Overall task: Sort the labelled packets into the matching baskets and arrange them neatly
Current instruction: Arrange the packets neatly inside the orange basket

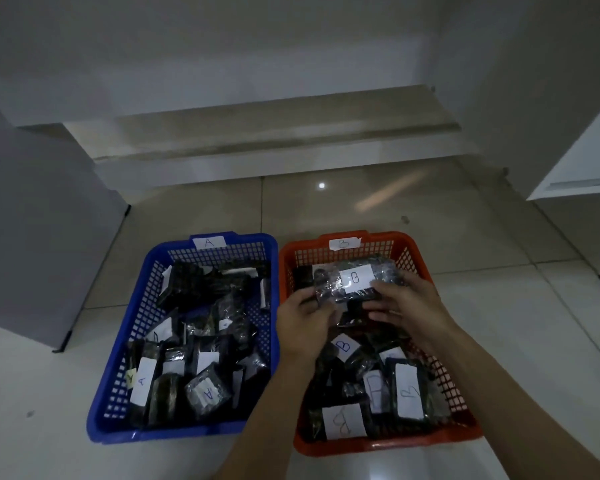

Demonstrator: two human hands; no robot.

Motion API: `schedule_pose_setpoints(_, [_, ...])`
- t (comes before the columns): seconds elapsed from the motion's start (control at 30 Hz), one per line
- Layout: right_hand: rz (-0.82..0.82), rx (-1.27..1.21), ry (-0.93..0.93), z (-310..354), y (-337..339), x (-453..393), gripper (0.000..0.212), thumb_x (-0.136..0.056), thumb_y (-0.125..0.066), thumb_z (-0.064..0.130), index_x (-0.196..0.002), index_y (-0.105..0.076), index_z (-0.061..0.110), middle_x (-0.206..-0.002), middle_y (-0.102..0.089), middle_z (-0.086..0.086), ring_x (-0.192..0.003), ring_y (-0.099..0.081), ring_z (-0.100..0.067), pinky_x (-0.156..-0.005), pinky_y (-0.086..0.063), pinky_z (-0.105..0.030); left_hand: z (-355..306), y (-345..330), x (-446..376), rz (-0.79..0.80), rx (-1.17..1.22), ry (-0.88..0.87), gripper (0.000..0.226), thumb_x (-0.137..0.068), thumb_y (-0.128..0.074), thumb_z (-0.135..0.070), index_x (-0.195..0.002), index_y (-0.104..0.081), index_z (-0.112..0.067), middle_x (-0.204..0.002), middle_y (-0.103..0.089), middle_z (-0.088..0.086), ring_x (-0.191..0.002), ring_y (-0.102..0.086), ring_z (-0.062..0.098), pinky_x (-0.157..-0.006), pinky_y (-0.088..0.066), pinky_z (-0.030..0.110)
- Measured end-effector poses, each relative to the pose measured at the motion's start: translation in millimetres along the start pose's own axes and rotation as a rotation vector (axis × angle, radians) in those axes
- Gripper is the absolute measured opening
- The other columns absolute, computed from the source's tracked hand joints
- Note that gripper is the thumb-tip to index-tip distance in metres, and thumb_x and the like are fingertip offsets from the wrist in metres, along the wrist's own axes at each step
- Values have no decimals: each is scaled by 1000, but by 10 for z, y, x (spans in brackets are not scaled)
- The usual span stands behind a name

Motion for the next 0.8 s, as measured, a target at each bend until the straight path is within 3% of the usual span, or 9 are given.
schedule_pose_setpoints(0.1, [-116,84,15,-17,-30,-328,19,-95,-66,12,-113,-70,5,-97,-78,-11,-86,-73,-30,-72,-62,-33,24,-105,-228,-129,-225,-119,34,-85,-69,-1,-116,-62,-12,-100,-66,-9,-91,-69,14,-89,-56,31])
schedule_pose_setpoints(0.2, [-130,174,-9,-58,-122,-601,20,-94,-68,11,-112,-71,3,-94,-78,-9,-77,-72,-25,-80,-60,-41,35,-206,-202,-120,-475,-364,44,-86,-57,5,-125,-62,-14,-110,-63,-13,-99,-63,7,-94,-55,30])
schedule_pose_setpoints(0.33, [-144,497,75,-95,-242,-754,14,-88,-75,27,-90,-76,13,-81,-77,-1,-63,-71,-15,-57,-56,-26,99,-207,-407,-20,-693,-609,57,-80,-55,10,-131,-56,-17,-128,-58,-2,-121,-53,12,-106,-46,29])
schedule_pose_setpoints(0.43, [-180,825,168,-46,-252,-797,36,-84,-76,42,-66,-72,10,-57,-70,-1,-49,-65,-10,-52,-49,-24,73,-214,-581,90,-891,-643,58,-83,-58,2,-139,-49,-13,-145,-46,4,-138,-36,21,-117,-32,33])
schedule_pose_setpoints(0.53, [-208,900,172,-13,-223,-853,41,-78,-80,49,-59,-70,14,-48,-66,3,-42,-62,-5,-50,-48,-23,71,-226,-676,214,-1065,-599,52,-89,-58,-8,-141,-47,-8,-153,-37,9,-146,-21,27,-123,-20,38])
schedule_pose_setpoints(0.7, [-158,918,142,-5,-209,-871,43,-78,-80,49,-62,-71,11,-52,-68,6,-38,-59,-1,-47,-47,-23,123,-170,-793,289,-1129,-587,58,-92,-56,-6,-147,-37,-6,-158,-28,11,-150,-11,30,-120,-10,31])
schedule_pose_setpoints(0.8, [-131,957,187,72,-166,-790,51,-76,-81,53,-70,-74,2,-67,-73,-7,-57,-70,-20,-60,-58,-33,131,-149,-849,329,-1126,-547,59,-93,-54,-7,-149,-35,-7,-160,-24,12,-151,-9,30,-121,-6,32])
Point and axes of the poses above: each hand's wrist, its own x-axis away from the middle knuckle, its own y-axis out of the back of the hand, z = x × y, the point moved 1 cm from there along -x, towards the middle knuckle
